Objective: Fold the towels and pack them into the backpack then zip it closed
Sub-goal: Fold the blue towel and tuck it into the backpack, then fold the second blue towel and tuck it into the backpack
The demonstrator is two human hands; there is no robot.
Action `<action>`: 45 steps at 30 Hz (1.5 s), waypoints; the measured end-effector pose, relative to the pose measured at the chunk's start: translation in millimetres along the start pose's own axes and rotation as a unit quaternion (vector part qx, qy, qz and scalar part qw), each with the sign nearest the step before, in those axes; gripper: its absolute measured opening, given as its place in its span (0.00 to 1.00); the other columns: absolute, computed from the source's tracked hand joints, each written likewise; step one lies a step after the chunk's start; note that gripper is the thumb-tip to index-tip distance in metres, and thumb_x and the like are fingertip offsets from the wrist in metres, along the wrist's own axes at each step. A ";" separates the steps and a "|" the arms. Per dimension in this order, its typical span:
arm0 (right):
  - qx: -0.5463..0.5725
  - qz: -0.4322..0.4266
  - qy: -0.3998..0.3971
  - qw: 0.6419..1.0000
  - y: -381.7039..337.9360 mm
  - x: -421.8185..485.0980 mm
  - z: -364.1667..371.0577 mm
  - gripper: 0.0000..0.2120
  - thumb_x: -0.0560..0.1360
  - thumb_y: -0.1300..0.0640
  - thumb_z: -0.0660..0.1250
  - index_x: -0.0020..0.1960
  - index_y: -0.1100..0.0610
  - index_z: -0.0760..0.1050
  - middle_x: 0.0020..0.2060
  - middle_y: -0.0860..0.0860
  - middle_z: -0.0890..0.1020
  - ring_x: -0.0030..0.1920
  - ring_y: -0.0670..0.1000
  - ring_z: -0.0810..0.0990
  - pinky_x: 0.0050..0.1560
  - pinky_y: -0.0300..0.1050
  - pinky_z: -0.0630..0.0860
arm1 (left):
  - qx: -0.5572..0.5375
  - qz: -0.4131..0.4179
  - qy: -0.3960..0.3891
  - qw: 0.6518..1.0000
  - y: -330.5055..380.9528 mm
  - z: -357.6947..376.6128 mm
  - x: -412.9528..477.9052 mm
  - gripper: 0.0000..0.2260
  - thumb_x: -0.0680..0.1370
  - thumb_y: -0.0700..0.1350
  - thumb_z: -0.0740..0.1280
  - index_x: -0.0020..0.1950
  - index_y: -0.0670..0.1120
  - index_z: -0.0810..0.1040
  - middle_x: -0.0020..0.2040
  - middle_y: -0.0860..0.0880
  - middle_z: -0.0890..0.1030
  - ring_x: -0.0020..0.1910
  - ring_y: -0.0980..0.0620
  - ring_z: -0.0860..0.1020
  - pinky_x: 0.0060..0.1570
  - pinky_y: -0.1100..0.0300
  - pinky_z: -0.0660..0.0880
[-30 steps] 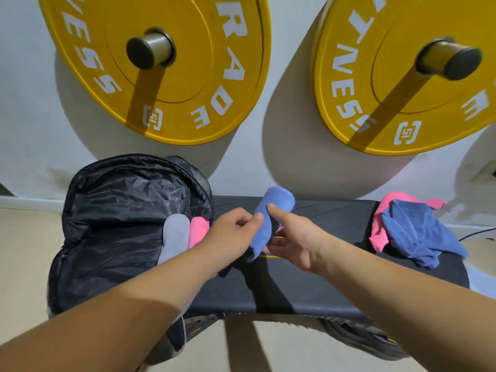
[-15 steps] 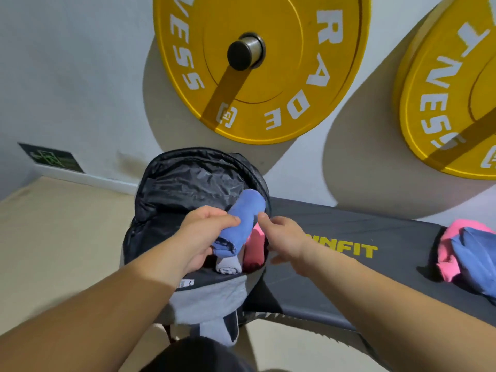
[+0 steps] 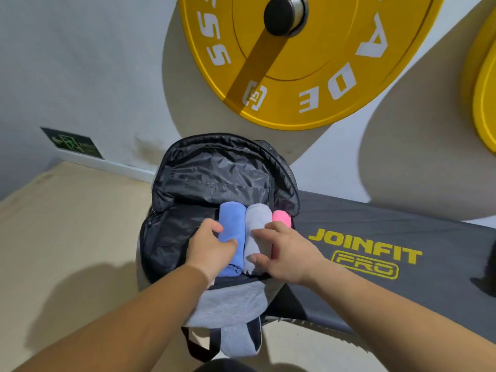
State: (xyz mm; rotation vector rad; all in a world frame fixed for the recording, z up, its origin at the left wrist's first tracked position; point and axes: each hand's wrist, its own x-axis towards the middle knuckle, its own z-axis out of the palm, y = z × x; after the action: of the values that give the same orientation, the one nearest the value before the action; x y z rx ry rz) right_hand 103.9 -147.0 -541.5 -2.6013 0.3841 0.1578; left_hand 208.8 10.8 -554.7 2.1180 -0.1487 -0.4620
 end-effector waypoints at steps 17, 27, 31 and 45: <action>0.001 -0.004 -0.025 1.000 9.7 -35.4 -44.9 0.21 0.80 0.50 0.64 0.72 0.51 0.72 0.70 0.49 0.74 0.70 0.54 0.73 0.70 0.50 0.70 | 0.266 0.096 -0.049 0.958 43.4 -15.4 9.5 0.16 0.77 0.45 0.68 0.34 0.48 0.63 0.36 0.45 0.69 0.39 0.42 0.71 0.38 0.55 0.65; -0.033 0.164 -0.066 0.984 72.3 -119.8 -130.1 0.16 0.78 0.46 0.63 0.60 0.54 0.78 0.55 0.53 0.82 0.53 0.56 0.79 0.53 0.45 0.75 | 0.225 0.241 -0.146 0.933 162.1 76.7 -70.7 0.06 0.75 0.41 0.68 0.39 0.46 0.82 0.40 0.50 0.84 0.43 0.47 0.80 0.43 0.62 0.72; -0.027 0.265 -0.043 0.963 134.8 -155.7 -139.2 0.11 0.77 0.49 0.64 0.48 0.56 0.79 0.43 0.53 0.81 0.44 0.56 0.78 0.45 0.44 0.74 | 0.190 0.289 -0.223 0.912 185.6 157.7 -130.1 0.05 0.75 0.43 0.70 0.40 0.47 0.84 0.38 0.54 0.85 0.42 0.52 0.81 0.40 0.63 0.72; 0.069 0.494 0.171 0.850 324.3 -230.0 -138.6 0.19 0.75 0.49 0.66 0.61 0.58 0.71 0.54 0.57 0.78 0.47 0.57 0.78 0.49 0.51 0.78 | 0.208 0.351 -0.257 0.876 170.6 234.5 -148.3 0.06 0.76 0.46 0.69 0.39 0.51 0.83 0.37 0.53 0.85 0.39 0.53 0.82 0.41 0.59 0.77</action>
State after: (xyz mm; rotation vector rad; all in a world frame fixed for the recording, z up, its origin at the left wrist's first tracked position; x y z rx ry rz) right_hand -206.8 -431.0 -529.8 -2.0262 1.7595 0.0009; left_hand -5.2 -226.2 -490.2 2.1014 -1.3793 -0.5644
